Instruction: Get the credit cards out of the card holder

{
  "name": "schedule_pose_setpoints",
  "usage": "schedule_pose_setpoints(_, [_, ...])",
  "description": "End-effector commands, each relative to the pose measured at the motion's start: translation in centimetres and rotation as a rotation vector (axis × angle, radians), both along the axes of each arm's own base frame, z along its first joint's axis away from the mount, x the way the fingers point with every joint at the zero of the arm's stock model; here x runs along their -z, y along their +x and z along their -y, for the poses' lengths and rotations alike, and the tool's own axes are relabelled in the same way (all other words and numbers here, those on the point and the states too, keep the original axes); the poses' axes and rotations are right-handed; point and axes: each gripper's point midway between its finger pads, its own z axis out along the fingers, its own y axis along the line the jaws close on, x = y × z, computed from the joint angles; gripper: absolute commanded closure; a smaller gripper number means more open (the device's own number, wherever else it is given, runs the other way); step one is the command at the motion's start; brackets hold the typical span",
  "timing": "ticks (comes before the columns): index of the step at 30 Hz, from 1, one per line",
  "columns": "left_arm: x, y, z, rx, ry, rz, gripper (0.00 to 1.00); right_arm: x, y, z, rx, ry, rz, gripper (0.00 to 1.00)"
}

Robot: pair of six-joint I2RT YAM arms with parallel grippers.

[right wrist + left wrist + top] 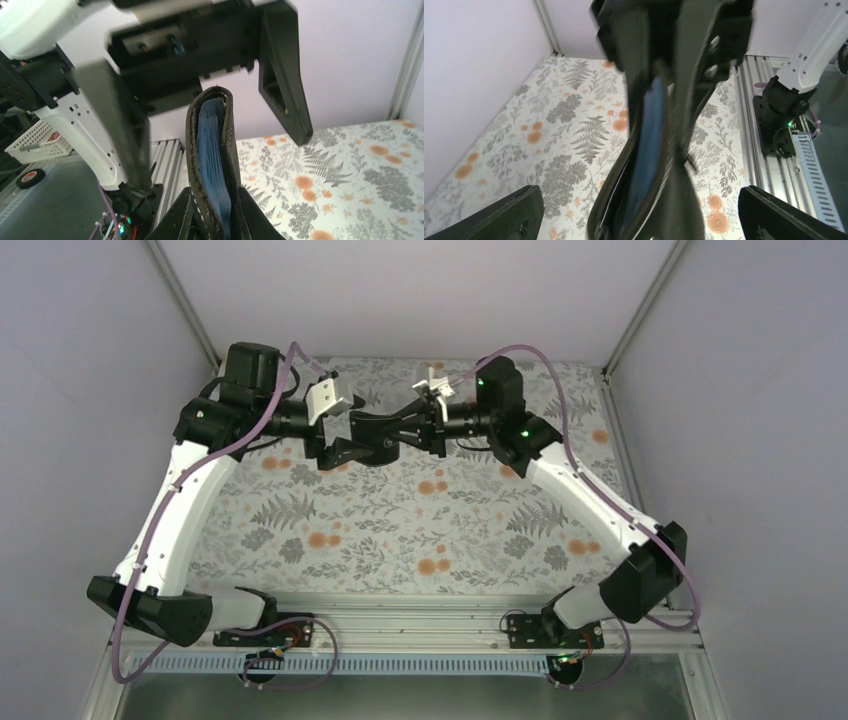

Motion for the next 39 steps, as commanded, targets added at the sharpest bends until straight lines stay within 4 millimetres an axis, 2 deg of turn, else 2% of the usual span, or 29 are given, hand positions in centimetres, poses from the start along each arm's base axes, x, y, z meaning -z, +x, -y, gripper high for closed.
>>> schedule_pose_setpoints(1, [0.3, 1.1, -0.1, -0.077, -0.020, -0.020, 0.06, -5.9, -1.1, 1.6, 0.065, 0.159, 0.065, 0.96])
schedule_pose_setpoints(3, [0.4, 1.1, -0.1, -0.076, -0.020, -0.031, 0.16, -6.3, -1.0, 1.9, 0.090, 0.166, 0.072, 0.96])
schedule_pose_setpoints(5, [0.0, 0.8, 0.0, -0.061, -0.031, -0.027, 0.32, -6.2, -1.0, 2.0, 0.097, 0.159, 0.077, 0.96])
schedule_pose_setpoints(7, [-0.4, 0.3, 0.3, -0.037, -0.060, -0.032, 0.52, -5.8, -0.9, 1.9, 0.093, 0.149, 0.066, 0.96])
schedule_pose_setpoints(9, [-0.8, -0.4, 0.6, -0.002, -0.086, -0.052, 0.80, -5.4, -0.8, 1.8, 0.091, 0.140, 0.055, 0.96])
schedule_pose_setpoints(10, [-0.9, -0.6, 0.6, 0.011, -0.096, -0.059, 0.91, -5.3, -0.8, 1.8, 0.093, 0.138, 0.054, 0.96])
schedule_pose_setpoints(11, [-0.9, -0.8, 0.7, 0.016, -0.102, -0.066, 0.97, -5.3, -0.7, 1.8, 0.101, 0.136, 0.054, 0.96])
schedule_pose_setpoints(12, [-1.0, -0.9, 0.7, 0.020, -0.107, -0.073, 0.98, -5.1, -0.5, 1.8, 0.114, 0.132, 0.050, 0.96])
schedule_pose_setpoints(13, [-1.0, -1.0, 0.7, 0.019, -0.109, -0.080, 0.98, -5.2, 0.0, 1.9, 0.150, 0.125, 0.046, 0.90])
schedule_pose_setpoints(15, [-0.8, -0.4, 0.5, -0.021, -0.106, -0.098, 0.98, -5.3, 2.5, 2.7, 0.324, 0.103, 0.035, 0.69])
schedule_pose_setpoints(17, [-0.5, 1.0, 0.1, -0.118, -0.095, -0.111, 0.98, -5.5, 5.6, 4.7, 0.560, 0.082, 0.008, 0.52])
schedule_pose_setpoints(19, [-0.1, 3.0, -0.6, -0.236, -0.080, -0.105, 0.98, -5.1, 8.2, 7.2, 0.788, 0.067, -0.035, 0.42])
schedule_pose_setpoints(21, [0.4, 4.9, -1.4, -0.354, -0.063, -0.105, 0.98, -4.2, 9.6, 9.1, 0.930, 0.051, -0.071, 0.42])
schedule_pose_setpoints(23, [0.8, 6.6, -2.5, -0.462, -0.043, -0.099, 0.97, -3.5, 9.7, 9.3, 0.965, 0.046, -0.090, 0.44])
schedule_pose_setpoints(25, [1.0, 7.4, -2.9, -0.508, -0.033, -0.093, 0.98, -2.9, 9.0, 7.8, 0.926, 0.050, -0.100, 0.48])
schedule_pose_setpoints(27, [1.3, 7.7, -3.0, -0.521, -0.027, -0.097, 0.98, -2.6, 7.5, 5.3, 0.850, 0.047, -0.096, 0.54])
schedule_pose_setpoints(30, [1.5, 8.0, -3.1, -0.533, -0.024, -0.099, 0.98, -2.6, 6.5, 2.8, 0.803, 0.047, -0.097, 0.61])
schedule_pose_setpoints(35, [2.2, 8.0, -2.9, -0.520, -0.018, -0.113, 0.98, -2.3, 7.2, 0.3, 0.796, 0.031, -0.100, 0.61])
schedule_pose_setpoints(39, [2.1, 7.7, -2.8, -0.503, -0.021, -0.112, 0.98, -2.2, 8.1, -0.8, 0.792, 0.025, -0.094, 0.59])
